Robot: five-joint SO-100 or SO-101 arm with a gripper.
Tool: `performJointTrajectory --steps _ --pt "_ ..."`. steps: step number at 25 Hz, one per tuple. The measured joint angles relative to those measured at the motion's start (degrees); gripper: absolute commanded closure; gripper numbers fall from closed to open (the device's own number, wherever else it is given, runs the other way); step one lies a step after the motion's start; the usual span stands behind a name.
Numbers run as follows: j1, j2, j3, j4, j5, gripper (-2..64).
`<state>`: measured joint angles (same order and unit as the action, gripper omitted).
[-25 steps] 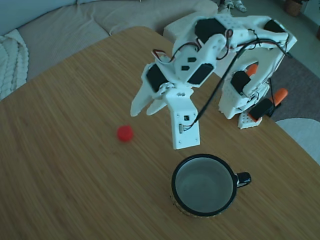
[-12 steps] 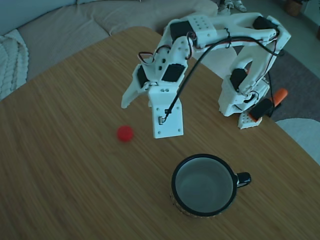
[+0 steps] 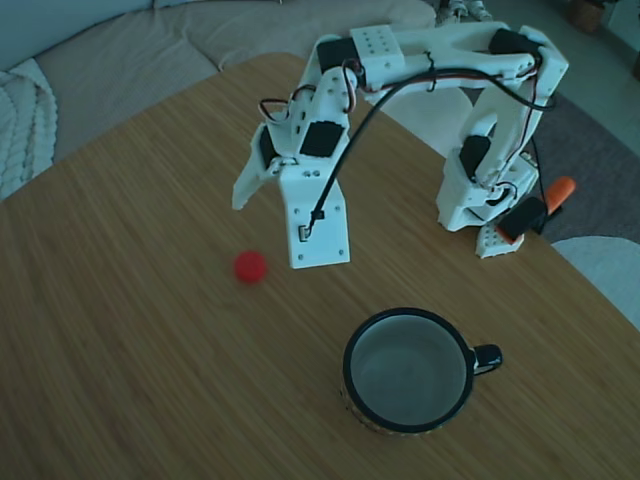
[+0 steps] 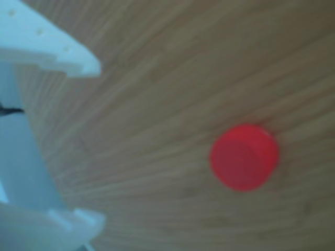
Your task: Grasp a red cap and put it in the cup.
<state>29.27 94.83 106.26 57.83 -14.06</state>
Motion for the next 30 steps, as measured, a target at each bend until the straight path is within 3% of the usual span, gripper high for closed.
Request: performJointTrajectory --steps 9,21,24,30 --pt "-7.82 -7.03 -10.11 7.03 1.41 30.1" --pt "-7.38 -16.96 -16.52 7.29 1.41 30.1" --pt "-7.38 -18.02 -16.87 10.63 1.41 30.1" --pt "-7.73 -19.25 -18.37 11.60 1.41 30.1"
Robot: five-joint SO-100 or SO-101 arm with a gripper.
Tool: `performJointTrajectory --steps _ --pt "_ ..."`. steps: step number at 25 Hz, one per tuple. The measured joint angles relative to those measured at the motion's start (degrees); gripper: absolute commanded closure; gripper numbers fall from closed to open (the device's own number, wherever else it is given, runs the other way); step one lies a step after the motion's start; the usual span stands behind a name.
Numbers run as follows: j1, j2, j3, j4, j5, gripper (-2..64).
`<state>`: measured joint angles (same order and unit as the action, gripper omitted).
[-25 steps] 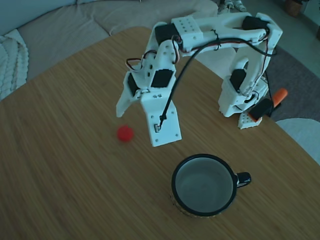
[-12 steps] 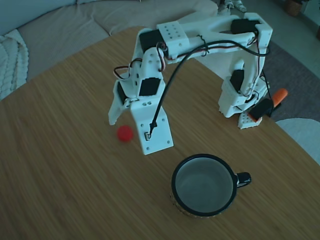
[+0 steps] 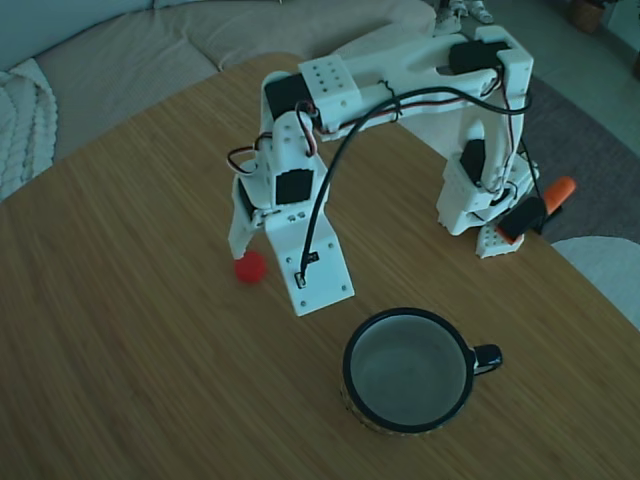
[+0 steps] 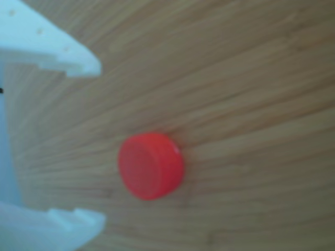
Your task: Grasp a red cap and put it in the cup.
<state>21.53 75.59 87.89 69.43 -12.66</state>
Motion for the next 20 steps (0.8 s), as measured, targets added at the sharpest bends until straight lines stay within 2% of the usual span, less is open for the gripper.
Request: performJointTrajectory --steps 8,14,20 --pt "0.09 -2.72 -4.13 -0.18 0.00 30.1" --pt "-2.99 -3.16 -4.83 -0.35 0.00 30.1" --pt "-2.55 -3.52 -4.92 -0.35 0.00 30.1"
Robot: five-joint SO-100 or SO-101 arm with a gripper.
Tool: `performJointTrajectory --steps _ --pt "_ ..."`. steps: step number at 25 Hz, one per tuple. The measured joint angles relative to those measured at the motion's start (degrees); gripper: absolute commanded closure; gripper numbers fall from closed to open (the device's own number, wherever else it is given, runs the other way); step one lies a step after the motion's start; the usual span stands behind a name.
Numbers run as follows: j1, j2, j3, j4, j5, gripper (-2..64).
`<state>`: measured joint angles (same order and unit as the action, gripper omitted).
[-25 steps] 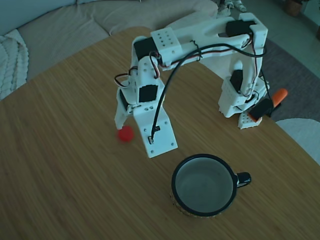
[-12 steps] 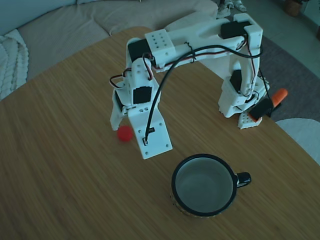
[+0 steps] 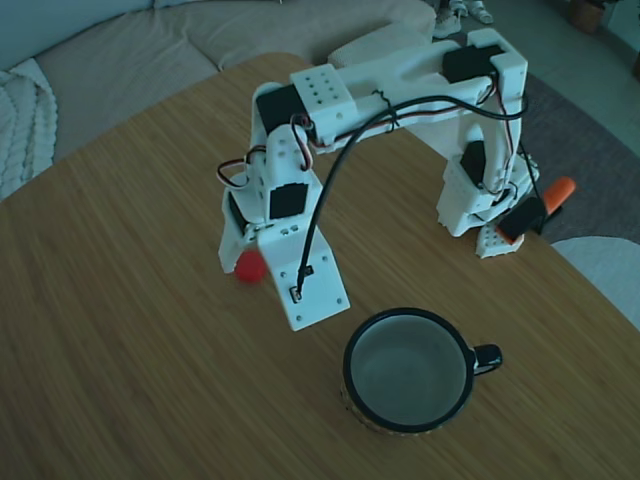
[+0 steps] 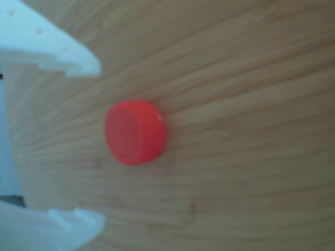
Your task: Grasp a red cap and put it in the cup.
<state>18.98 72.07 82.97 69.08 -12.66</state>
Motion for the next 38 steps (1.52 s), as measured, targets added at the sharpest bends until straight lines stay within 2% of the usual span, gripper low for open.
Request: performJointTrajectory --steps 6,26,38 --pt "-0.26 -5.54 -2.90 -0.09 0.00 30.1" --pt "0.53 -10.11 -6.50 1.93 0.00 30.1" --pt "7.12 -10.11 -6.50 1.93 -1.76 30.1"
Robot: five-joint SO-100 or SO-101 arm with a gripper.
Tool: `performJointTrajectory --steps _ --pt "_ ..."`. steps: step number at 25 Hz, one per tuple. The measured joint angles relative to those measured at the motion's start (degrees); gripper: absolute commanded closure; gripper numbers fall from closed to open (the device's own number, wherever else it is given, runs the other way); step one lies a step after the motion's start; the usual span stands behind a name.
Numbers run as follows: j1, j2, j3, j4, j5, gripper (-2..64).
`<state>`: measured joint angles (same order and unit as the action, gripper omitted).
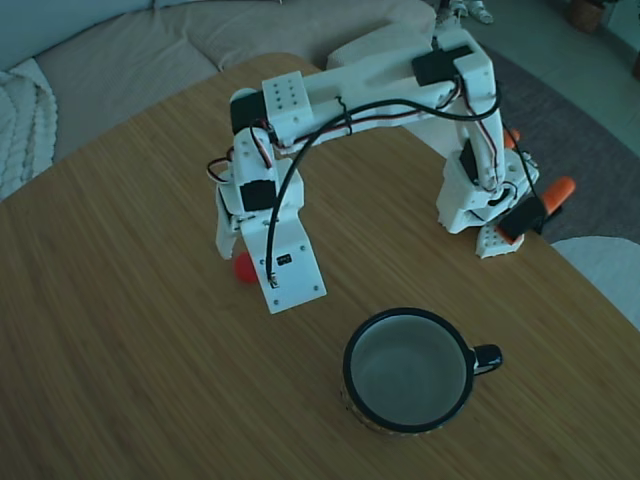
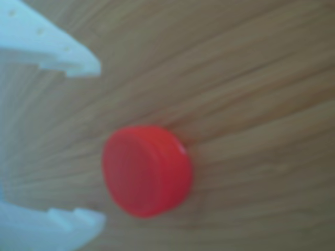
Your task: Grasp a red cap and put it in the cup.
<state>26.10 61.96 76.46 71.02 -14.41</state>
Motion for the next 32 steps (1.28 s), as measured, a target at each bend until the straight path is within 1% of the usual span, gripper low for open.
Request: performJointTrajectory --steps 15,32 --pt "-4.57 0.00 0.00 0.00 0.09 30.1" --pt "-1.93 0.00 0.00 0.00 0.09 30.1"
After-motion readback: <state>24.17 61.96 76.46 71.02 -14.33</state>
